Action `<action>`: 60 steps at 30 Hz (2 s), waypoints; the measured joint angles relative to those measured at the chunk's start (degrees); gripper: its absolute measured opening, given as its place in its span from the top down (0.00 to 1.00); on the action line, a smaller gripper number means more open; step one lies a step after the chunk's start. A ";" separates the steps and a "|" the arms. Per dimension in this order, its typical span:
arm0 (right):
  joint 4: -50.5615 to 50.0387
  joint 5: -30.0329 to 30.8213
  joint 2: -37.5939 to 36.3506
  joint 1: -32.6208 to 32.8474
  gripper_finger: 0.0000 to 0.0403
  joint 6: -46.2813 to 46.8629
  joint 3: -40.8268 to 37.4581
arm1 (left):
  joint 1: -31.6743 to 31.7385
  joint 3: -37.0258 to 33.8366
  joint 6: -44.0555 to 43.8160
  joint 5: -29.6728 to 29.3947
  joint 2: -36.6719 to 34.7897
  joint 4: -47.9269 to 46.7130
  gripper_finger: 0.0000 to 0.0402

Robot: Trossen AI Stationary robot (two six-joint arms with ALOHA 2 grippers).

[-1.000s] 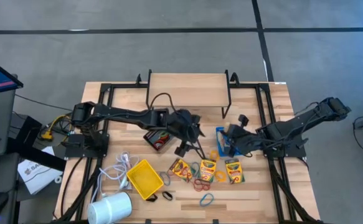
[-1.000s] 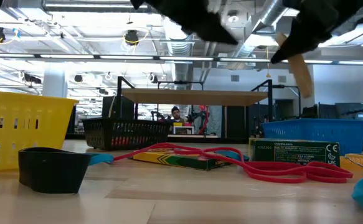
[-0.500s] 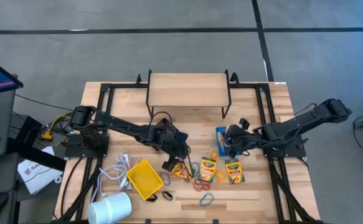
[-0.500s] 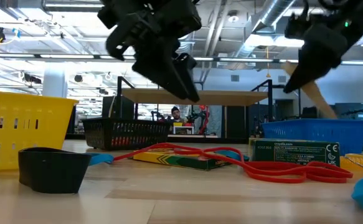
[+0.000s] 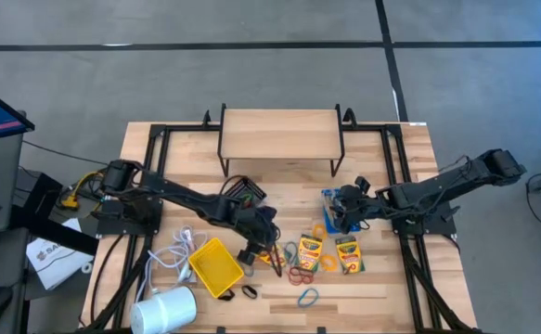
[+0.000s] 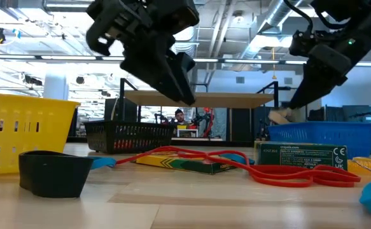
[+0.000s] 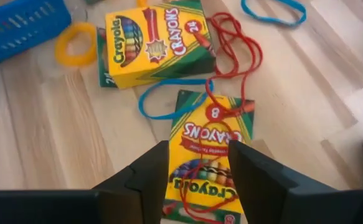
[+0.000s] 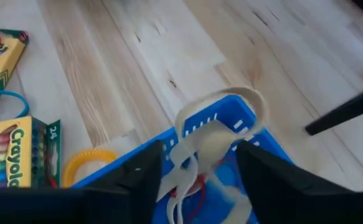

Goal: Pick & Place Office Desk Supplies
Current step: Put the white rubber band into the blue bin, then put the red rubber band into the blue bin

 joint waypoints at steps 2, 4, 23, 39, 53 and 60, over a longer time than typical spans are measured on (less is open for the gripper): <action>-0.25 -0.12 0.00 0.00 0.42 -0.09 0.00 | -0.19 0.02 -0.55 -0.31 -0.90 -2.49 0.61; -0.23 -0.12 0.00 0.00 0.37 -0.02 0.02 | -0.38 -0.04 -1.84 -1.72 -1.61 -2.78 0.62; 14.87 -1.49 -0.48 11.26 0.35 3.08 0.07 | -1.28 0.05 -1.28 -3.46 0.98 -2.87 0.62; 16.24 -1.43 -0.48 12.90 0.35 2.10 0.07 | -1.15 0.09 -7.76 -7.57 5.26 -6.46 0.47; 15.77 -1.43 -0.48 12.90 0.35 2.03 0.07 | -0.65 0.05 -7.82 -4.33 6.65 -6.94 0.50; 15.38 -1.41 -0.48 12.90 0.35 3.38 0.07 | 0.04 0.03 -7.81 0.04 6.65 -7.89 0.76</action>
